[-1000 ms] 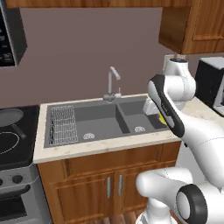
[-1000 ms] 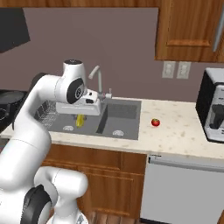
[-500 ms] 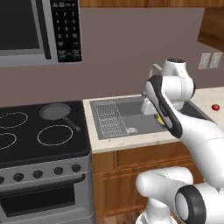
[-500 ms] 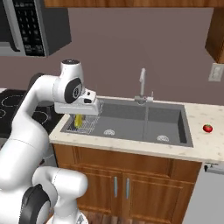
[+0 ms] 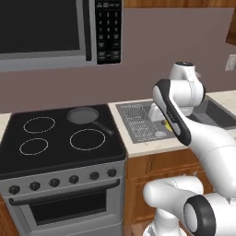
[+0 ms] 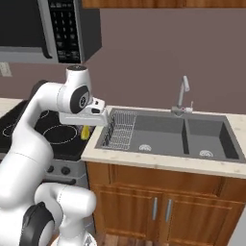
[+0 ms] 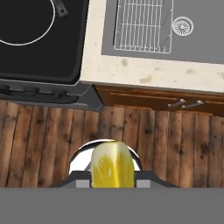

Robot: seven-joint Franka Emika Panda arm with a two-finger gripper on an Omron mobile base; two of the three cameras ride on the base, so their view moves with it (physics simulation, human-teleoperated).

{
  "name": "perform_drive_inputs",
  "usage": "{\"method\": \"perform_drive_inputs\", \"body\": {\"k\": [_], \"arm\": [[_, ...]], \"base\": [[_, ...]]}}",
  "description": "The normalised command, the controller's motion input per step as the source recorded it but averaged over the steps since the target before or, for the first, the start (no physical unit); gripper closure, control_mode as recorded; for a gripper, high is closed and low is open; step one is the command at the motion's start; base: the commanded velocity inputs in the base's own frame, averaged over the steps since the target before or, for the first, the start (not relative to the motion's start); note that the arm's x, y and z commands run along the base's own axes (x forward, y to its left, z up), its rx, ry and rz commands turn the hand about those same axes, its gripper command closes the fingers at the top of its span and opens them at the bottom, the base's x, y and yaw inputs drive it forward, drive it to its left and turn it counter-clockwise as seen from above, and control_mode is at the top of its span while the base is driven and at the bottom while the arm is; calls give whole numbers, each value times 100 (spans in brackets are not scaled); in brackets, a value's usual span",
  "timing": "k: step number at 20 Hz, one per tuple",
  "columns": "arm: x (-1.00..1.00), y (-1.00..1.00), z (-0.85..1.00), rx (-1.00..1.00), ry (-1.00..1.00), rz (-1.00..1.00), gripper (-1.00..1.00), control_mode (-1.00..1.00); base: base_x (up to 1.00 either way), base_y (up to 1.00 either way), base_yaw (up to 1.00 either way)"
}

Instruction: Put the tomato and lemon wedge in the pan. Then turn on the rear right burner and set the heat to medium.

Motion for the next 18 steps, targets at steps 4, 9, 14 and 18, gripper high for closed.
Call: {"method": "perform_drive_inputs", "body": {"k": [4, 9, 14, 18], "arm": [[0, 0, 0, 0, 0, 0, 100, 100], [0, 0, 0, 0, 0, 0, 100, 100], [0, 0, 0, 0, 0, 0, 100, 100], [0, 0, 0, 0, 0, 0, 100, 100]], "base": [[19, 42, -8], [7, 48, -4], [15, 41, 0], [14, 39, 2]]}}
